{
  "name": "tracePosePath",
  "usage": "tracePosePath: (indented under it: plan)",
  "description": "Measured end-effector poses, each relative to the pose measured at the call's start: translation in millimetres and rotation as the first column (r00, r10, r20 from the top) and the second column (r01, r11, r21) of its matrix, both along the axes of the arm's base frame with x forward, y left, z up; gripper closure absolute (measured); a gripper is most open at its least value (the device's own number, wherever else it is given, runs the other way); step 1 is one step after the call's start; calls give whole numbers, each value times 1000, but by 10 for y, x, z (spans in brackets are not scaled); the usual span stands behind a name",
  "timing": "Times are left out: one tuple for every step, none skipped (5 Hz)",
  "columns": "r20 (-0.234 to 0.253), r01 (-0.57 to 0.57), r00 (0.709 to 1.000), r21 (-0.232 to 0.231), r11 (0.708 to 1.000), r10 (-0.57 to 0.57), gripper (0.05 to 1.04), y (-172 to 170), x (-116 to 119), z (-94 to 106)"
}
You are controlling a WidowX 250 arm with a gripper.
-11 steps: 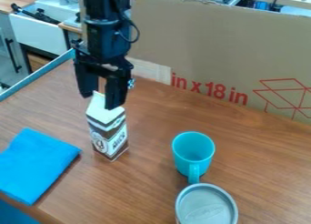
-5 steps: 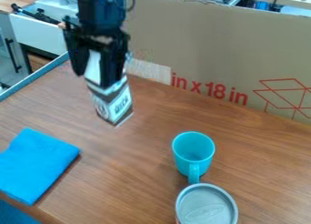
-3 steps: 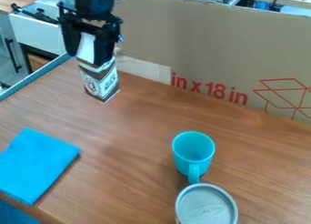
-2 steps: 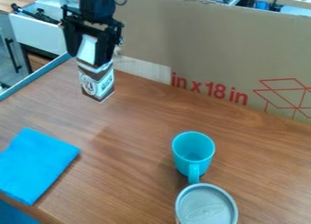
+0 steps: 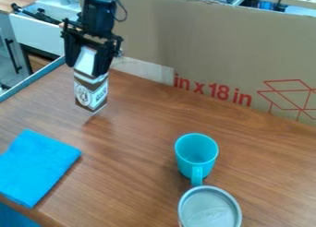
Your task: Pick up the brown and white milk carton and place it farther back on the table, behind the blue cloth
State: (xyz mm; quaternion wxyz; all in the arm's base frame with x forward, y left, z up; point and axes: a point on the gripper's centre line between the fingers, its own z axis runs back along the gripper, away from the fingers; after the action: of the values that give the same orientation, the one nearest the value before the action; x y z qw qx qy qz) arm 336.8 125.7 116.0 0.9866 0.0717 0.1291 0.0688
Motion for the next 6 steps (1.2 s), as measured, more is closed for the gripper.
tracePosePath:
  plan:
    - [-21,-19,1000,-41,999,18,262,110,53,-57]
    - [-42,-35,999,-90,995,31,262,240,40,-140]
    - [-30,-18,999,-127,992,14,190,222,48,-133]
    - [-31,-2,1000,-145,989,-2,91,199,41,-158]
    - [-32,9,999,-145,989,-14,87,184,-19,-135]
    - [28,-11,1000,-91,996,14,87,174,-139,158]
